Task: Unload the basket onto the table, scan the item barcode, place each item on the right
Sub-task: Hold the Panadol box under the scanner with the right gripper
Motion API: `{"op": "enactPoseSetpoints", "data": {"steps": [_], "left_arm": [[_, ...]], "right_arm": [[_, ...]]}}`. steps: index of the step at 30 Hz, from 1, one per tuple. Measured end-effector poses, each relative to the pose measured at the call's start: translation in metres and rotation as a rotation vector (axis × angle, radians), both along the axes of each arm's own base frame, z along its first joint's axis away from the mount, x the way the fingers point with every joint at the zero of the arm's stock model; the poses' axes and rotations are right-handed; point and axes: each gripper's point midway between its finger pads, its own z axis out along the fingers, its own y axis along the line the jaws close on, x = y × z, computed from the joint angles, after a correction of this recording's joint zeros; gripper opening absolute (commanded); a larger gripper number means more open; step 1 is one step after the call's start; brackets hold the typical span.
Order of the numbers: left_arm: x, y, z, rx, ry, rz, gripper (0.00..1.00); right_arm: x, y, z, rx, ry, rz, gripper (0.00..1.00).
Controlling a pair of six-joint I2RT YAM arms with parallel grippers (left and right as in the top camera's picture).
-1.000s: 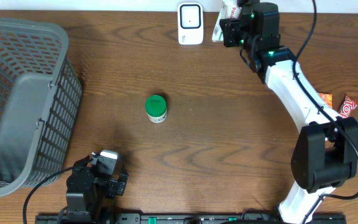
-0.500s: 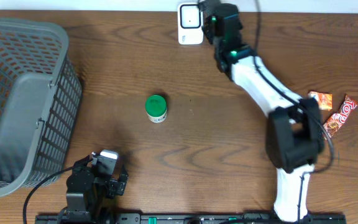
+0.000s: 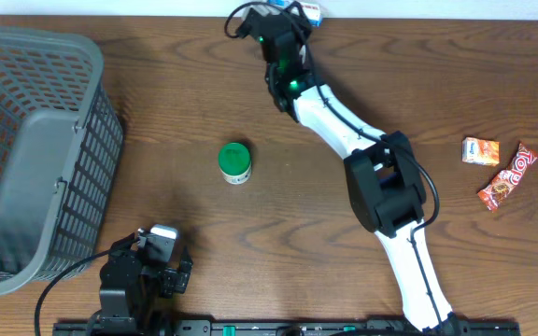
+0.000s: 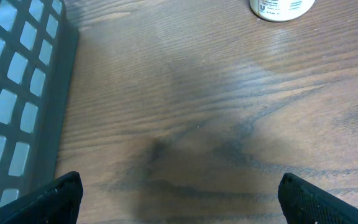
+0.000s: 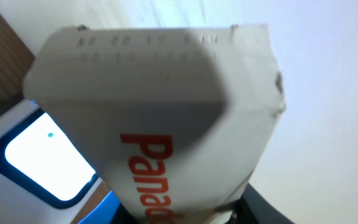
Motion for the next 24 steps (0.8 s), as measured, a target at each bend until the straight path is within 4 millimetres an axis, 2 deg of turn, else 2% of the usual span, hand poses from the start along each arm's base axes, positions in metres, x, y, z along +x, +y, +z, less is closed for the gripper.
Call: {"op": "enactPoseSetpoints", "data": {"steps": [2,6,11,24], "left_arm": [[0.0,0.0,0.0,0.0,0.0,0.0,0.98],[0.0,0.0,0.0,0.0,0.0,0.0,0.98],[0.0,0.0,0.0,0.0,0.0,0.0,0.98],[0.0,0.0,0.0,0.0,0.0,0.0,0.98]], "right_arm": [[0.0,0.004,-0.004,-0.06,0.001,0.008,0.01],[0.007,0.004,-0.024,-0.148,-0.028,0.0,0.01],[0.011,0.0,-0.069,-0.288,-0.007,-0.005,0.01],[0.013,0.015,-0.057,-0.315,-0.07,0.049,0.01]]}}
